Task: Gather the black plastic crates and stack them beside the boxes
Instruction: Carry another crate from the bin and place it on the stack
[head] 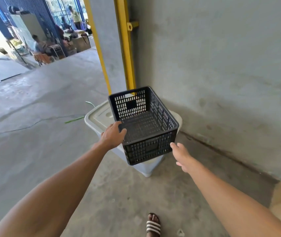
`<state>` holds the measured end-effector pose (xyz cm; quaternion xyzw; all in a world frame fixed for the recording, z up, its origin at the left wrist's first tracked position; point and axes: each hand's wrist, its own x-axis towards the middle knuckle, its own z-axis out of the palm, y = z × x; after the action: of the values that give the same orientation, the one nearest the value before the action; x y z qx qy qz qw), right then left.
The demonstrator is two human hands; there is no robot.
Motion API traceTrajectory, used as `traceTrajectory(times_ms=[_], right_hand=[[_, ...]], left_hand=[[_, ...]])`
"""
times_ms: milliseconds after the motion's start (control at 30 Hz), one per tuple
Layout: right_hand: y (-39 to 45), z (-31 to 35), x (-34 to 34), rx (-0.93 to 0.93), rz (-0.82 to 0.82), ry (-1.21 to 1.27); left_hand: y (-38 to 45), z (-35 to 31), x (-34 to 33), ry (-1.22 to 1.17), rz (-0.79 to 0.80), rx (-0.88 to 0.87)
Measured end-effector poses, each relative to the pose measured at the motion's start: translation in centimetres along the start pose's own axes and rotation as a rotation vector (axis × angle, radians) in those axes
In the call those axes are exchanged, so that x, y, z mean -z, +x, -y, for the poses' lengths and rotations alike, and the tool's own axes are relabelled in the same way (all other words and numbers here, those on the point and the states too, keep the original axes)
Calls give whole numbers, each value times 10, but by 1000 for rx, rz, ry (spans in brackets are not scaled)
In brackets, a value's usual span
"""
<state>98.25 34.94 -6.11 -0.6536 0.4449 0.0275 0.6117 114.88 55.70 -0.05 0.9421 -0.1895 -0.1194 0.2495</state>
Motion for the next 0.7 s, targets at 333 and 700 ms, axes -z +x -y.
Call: traceTrajectory(times_ms=[333, 700], right_hand=[[133, 60, -52, -356, -194, 441], [213, 62, -127, -423, -863, 398]], left_hand=[[198, 34, -4, 33, 139, 11], [441, 36, -27, 202, 232, -216]])
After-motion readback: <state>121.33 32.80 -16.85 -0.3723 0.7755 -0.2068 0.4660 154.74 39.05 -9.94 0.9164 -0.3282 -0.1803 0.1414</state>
